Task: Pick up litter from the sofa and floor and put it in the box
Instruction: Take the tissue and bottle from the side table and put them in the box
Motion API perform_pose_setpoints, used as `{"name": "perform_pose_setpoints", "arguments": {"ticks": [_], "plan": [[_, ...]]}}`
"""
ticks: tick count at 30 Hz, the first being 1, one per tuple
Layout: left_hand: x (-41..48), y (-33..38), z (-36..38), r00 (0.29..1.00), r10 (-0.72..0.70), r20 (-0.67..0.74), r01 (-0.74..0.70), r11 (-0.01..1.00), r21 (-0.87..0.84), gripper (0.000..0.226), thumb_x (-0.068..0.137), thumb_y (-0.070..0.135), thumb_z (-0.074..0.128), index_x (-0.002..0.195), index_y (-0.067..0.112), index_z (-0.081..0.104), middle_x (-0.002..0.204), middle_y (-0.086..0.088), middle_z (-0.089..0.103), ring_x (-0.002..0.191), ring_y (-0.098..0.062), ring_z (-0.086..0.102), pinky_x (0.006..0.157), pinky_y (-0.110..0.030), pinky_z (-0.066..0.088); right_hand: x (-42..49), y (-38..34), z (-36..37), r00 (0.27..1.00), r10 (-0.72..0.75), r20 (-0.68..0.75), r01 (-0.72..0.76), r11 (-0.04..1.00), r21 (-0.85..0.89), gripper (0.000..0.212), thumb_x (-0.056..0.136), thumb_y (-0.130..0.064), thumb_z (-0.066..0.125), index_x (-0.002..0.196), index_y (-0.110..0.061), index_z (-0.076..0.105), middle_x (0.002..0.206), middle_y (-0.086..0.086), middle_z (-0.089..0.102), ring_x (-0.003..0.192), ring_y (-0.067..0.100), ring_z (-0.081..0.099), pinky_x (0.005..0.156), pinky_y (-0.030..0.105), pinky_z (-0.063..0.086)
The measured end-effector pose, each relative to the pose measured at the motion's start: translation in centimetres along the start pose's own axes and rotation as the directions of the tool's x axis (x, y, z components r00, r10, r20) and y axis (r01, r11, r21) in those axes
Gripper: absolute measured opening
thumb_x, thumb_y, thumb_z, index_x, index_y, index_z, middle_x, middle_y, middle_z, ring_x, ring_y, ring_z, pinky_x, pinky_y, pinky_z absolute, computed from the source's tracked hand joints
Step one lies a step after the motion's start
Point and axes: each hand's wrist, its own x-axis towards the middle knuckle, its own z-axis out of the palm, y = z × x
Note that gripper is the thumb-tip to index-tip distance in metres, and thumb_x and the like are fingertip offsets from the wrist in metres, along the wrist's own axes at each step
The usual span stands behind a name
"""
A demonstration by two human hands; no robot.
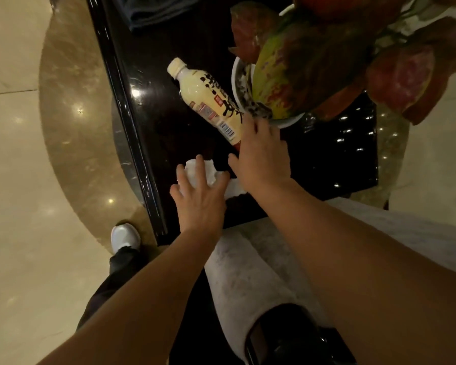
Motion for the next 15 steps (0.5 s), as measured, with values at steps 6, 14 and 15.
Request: {"name": "perform_pose_setpoints", "arguments": {"ticks": [6, 14, 15], "plan": [[2.9, -1.0, -1.4, 0.993, 0.115, -0.022, -0.116, 0.992, -0.044, 0.041, 0.084, 0.019, 0.062, 0.123, 0.023, 0.049, 0.135, -0.016, 0.027, 0.112, -0.037, 0.033, 0.073, -0.043, 0.053, 1.7, -0.7, 0.1, 0.991, 0.109, 0.073, -0.12, 0.98, 0.159, 0.078, 0.075, -0.029, 0.079, 0.134, -0.009, 0.032, 0.137, 0.015, 0.043, 0.122, 0.034, 0.049, 0.087, 0.045, 0.051], [1.3, -6.0, -6.2, 0.994, 0.086, -0.07, -0.093, 0.99, -0.104, 0.03, 0.084, 0.02, 0.059, 0.113, 0.017, 0.051, 0.124, -0.014, 0.039, 0.109, -0.035, 0.038, 0.074, -0.045, 0.049, -2.7, -2.9, -1.7, 0.961, 0.224, 0.16, -0.254, 0.947, 0.198, 0.075, 0.072, -0.036, 0.081, 0.13, -0.006, 0.044, 0.138, 0.012, 0.033, 0.121, 0.035, 0.037, 0.086, 0.041, 0.045], [0.3, -6.7, -7.1, 0.993, 0.092, -0.074, -0.099, 0.99, -0.096, 0.028, 0.084, 0.02, 0.059, 0.111, 0.017, 0.051, 0.123, -0.014, 0.04, 0.109, -0.035, 0.039, 0.073, -0.045, 0.049, -3.9, -3.4, -2.4, 0.959, 0.241, 0.148, -0.267, 0.943, 0.199, 0.074, 0.072, -0.036, 0.081, 0.129, -0.006, 0.045, 0.137, 0.012, 0.033, 0.121, 0.035, 0.037, 0.086, 0.041, 0.045]]}}
